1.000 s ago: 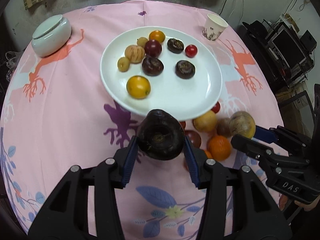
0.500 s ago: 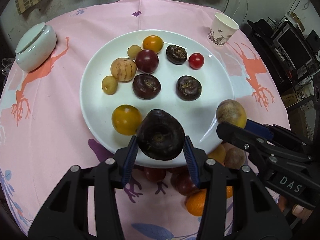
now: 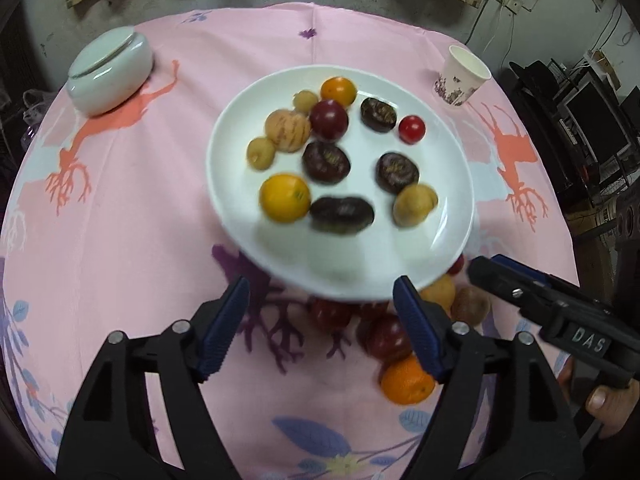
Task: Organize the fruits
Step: 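Carry both fruits over the white plate and open both grippers, then move both grippers back toward the fruit cluster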
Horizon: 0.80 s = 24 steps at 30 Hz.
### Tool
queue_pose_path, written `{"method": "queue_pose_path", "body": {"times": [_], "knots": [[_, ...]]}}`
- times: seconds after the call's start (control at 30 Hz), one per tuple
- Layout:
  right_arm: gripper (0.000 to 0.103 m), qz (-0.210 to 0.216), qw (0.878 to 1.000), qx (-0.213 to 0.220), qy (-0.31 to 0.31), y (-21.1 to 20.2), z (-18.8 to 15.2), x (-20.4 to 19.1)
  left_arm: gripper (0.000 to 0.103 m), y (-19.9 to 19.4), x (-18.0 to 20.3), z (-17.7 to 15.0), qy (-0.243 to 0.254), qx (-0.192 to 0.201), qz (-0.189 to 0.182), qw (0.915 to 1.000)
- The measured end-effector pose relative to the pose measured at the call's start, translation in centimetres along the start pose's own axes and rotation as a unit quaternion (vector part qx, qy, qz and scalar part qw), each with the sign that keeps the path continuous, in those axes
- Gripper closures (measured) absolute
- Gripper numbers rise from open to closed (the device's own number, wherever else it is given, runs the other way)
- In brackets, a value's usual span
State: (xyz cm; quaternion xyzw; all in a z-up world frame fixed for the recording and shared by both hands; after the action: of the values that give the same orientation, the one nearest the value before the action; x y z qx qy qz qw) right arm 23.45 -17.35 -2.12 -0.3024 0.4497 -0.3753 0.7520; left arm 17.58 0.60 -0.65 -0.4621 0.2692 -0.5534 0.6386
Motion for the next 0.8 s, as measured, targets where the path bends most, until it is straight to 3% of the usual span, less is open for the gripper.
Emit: {"method": "queue_pose_path", "body": {"times": [0.13,0.37,0.53,0.8], "knots": [[0.035,-0.010,1.000,-0.010,0.006,-1.4,-2.6,0.8,0.025,-0.1,-1.5,-3.3,-0.019,-0.029,0.005,0.9994],[0.034,-0.024,0.998,-0.048,0.025,-2.6,-7.5,2.1,0.023,-0.3,-2.7,-7.8,-0.027,-0.066,0.011,0.9974],[0.034,-0.032,0.996,-0.074,0.034,-2.8,-10.7,2.9,0.020,-0.8,-2.0,-9.1,-0.016,-0.074,0.010,0.9971],[0.034,-0.031,0.995,-0.085,0.030,-3.1,-12.3,2.4,0.019,-0.9,0.6,-9.7,0.012,-0.079,-0.006,0.9968]]}}
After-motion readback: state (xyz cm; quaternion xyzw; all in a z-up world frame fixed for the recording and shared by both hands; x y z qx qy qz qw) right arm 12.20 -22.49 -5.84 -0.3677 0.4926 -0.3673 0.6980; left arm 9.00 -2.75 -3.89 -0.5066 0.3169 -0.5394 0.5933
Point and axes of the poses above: each gripper's, at about its wrist camera, not at the fingertips, and y roughly the way its jaws point, x to its right, z to its top, the point moved 5 cm from there along y, roughly the way its jaws point, and after that the axes turned 4 degrees about x, right-handed, at the moved point
